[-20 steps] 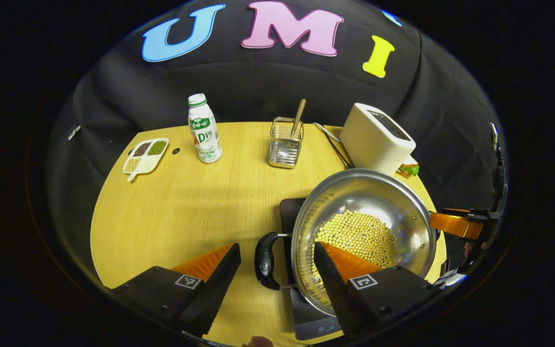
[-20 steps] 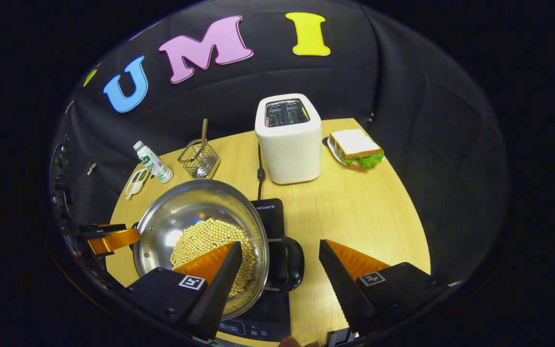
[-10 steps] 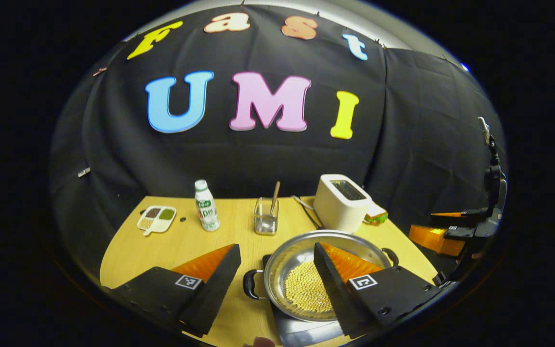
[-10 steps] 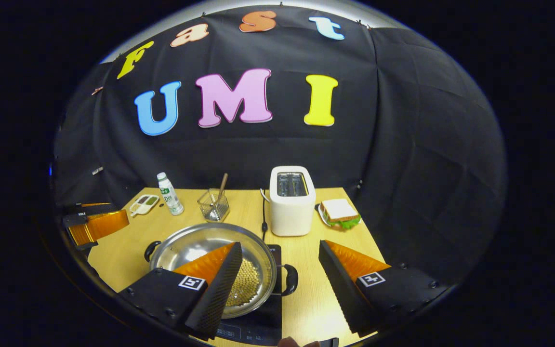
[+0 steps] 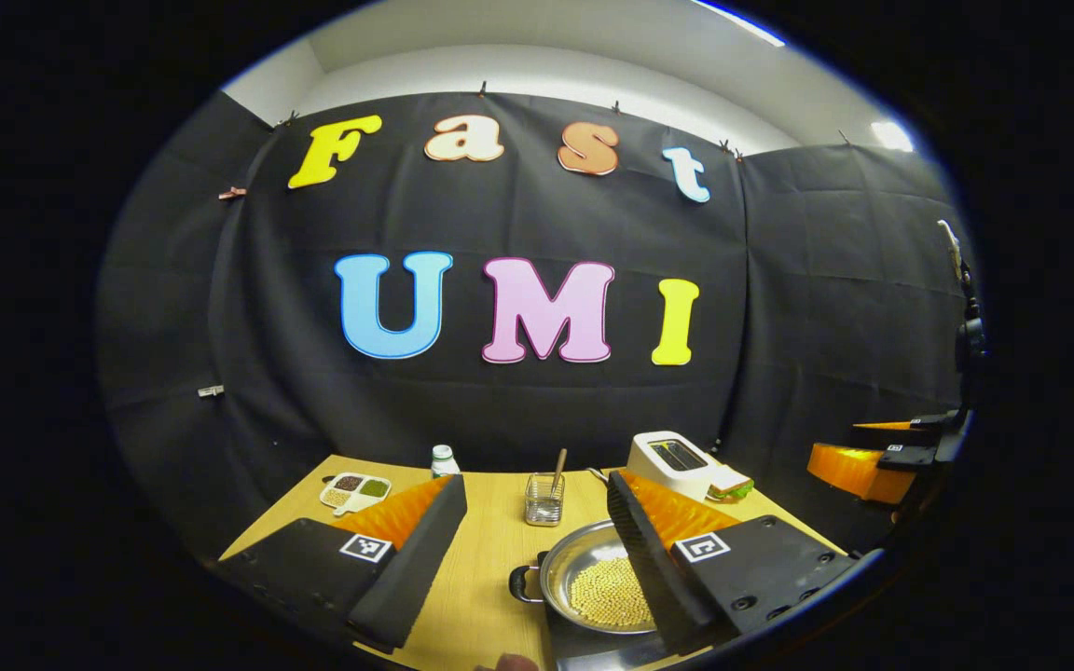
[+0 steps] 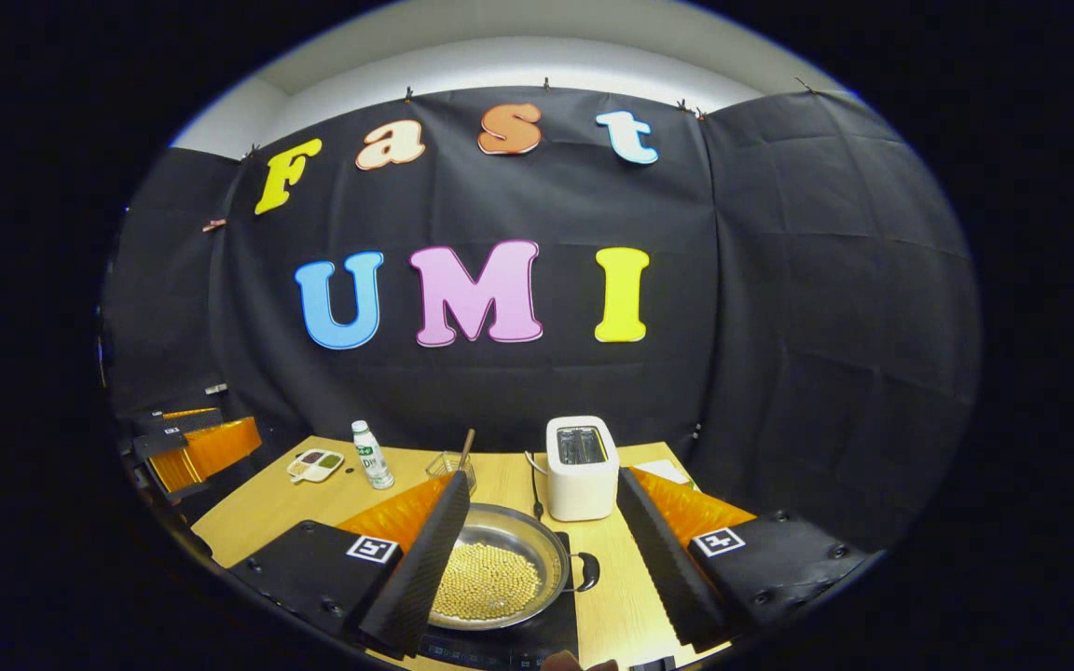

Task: First push the handle of the pot to place it horizontally, then grasp the pot with both hands and set it on the induction cooktop.

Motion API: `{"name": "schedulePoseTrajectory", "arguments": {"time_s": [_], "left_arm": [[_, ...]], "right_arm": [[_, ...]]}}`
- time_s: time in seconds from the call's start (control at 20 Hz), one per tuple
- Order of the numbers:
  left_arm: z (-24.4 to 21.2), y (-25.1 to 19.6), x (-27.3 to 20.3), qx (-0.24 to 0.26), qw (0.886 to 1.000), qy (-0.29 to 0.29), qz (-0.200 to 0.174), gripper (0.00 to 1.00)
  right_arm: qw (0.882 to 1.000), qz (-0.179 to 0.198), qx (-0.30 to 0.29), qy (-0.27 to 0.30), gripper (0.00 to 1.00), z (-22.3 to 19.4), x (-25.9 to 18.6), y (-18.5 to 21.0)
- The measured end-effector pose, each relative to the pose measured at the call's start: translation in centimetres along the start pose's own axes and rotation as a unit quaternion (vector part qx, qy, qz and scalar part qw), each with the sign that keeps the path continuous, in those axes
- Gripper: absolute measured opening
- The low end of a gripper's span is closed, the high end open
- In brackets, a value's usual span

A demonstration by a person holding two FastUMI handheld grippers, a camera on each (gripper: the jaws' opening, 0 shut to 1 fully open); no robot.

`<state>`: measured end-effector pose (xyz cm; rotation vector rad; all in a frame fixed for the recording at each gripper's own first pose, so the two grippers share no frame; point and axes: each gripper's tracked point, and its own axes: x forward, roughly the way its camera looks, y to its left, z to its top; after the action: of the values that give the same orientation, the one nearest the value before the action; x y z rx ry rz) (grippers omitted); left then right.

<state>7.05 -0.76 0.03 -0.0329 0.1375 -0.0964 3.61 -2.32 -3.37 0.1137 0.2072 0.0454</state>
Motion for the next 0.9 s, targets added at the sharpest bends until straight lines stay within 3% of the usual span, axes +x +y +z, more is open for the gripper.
{"name": "schedulePoseTrajectory", "arguments": {"time_s": [0.3, 0.9], "left_arm": [[1.4, 1.6, -4.4, 0.013, 0.999, -0.04, 0.008, 0.94], [-0.1, 1.1, -5.0, 0.012, 1.0, -0.01, -0.015, 0.95]], "right_arm": [[0.999, -0.003, -0.006, -0.04, 0.98, 1.5, -2.7, 1.1], [0.999, -0.008, -0.007, -0.048, 0.98, 2.2, -3.7, 2.1]]}}
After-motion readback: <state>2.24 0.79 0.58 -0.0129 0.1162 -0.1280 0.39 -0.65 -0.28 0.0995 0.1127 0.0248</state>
